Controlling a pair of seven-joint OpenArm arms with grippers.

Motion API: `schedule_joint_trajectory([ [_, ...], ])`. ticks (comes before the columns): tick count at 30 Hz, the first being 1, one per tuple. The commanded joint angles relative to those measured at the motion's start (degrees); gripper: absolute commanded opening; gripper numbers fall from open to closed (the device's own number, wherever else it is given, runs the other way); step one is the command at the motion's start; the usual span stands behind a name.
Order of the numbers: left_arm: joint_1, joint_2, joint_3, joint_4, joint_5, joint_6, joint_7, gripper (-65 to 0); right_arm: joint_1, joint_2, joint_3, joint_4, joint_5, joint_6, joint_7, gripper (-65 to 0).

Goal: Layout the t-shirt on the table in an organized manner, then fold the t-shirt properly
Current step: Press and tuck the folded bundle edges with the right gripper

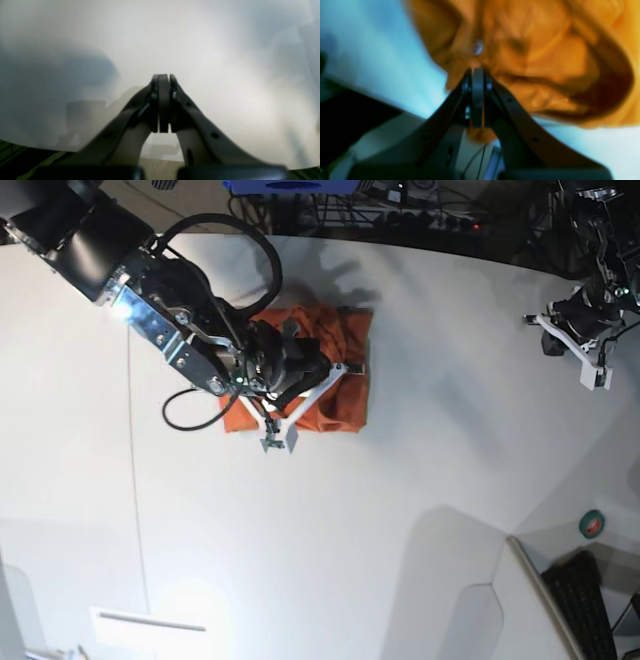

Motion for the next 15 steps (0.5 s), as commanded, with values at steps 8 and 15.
schedule_joint_trajectory([
  [8,-0.05,-0.97,-2.11,0.85,-0.39,-0.15,-0.89,-65.0,4.47,-3.45,0.36,-10.31,-0.15,-0.19,5.19,-65.0],
  [15,-0.05,-0.97,-1.75,0.85,-0.39,-0.15,-0.89,-65.0,8.34,-10.13,0.01,-14.36,-0.15,-0.19,5.01,-65.0],
])
